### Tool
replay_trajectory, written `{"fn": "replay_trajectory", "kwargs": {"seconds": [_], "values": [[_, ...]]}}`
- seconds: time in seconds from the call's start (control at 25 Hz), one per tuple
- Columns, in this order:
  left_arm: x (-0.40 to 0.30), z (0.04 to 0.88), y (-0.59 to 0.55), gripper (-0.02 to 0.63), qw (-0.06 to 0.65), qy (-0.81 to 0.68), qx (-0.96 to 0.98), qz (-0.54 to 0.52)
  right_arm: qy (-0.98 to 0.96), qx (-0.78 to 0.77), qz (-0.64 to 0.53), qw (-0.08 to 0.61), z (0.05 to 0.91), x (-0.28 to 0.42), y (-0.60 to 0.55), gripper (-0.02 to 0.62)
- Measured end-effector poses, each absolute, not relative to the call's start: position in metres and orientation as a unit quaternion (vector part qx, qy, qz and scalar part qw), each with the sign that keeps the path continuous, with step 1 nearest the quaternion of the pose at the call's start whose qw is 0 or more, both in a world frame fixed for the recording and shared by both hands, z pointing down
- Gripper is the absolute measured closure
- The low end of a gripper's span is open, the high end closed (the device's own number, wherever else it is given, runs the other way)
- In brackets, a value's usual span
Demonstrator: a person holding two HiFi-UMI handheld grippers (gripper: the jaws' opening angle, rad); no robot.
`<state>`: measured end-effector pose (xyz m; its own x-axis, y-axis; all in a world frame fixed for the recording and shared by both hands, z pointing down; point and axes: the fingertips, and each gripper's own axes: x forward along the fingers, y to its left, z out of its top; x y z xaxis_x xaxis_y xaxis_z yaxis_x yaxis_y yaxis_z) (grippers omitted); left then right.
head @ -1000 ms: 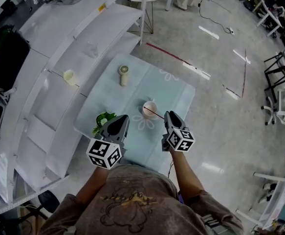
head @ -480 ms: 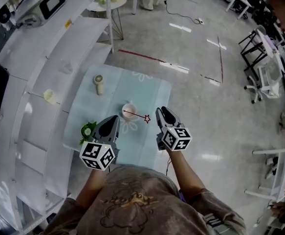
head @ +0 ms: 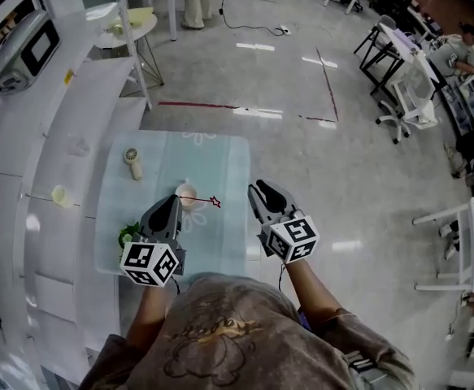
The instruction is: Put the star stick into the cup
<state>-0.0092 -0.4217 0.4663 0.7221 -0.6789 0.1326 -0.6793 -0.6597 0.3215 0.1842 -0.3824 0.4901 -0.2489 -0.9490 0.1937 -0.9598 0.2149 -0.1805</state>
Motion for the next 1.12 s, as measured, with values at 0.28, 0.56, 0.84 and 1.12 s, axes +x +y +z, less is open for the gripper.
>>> {"fn": "replay_trajectory", "kwargs": {"seconds": [0.28,0.56,0.84,1.12], "values": [[-0.003,0.456,-0.417,0.584,0.162,-0.367,0.916,0.005,-0.764,0.633,0.125,0.000,0.471,0.196,-0.356,0.543],[-0.012,0.461,-0.410,0.584,0.147,-0.379,0.914,0.012,-0.756,0.644,0.118,-0.009,0.477,0.196,-0.343,0.594],[-0.018,0.466,-0.408,0.584,0.130,-0.387,0.913,0.022,-0.753,0.647,0.120,-0.006,0.490,0.201,-0.341,0.593],[-0.028,0.470,-0.410,0.584,0.129,-0.399,0.908,0.021,-0.756,0.642,0.123,-0.012,0.493,0.193,-0.347,0.594]]}}
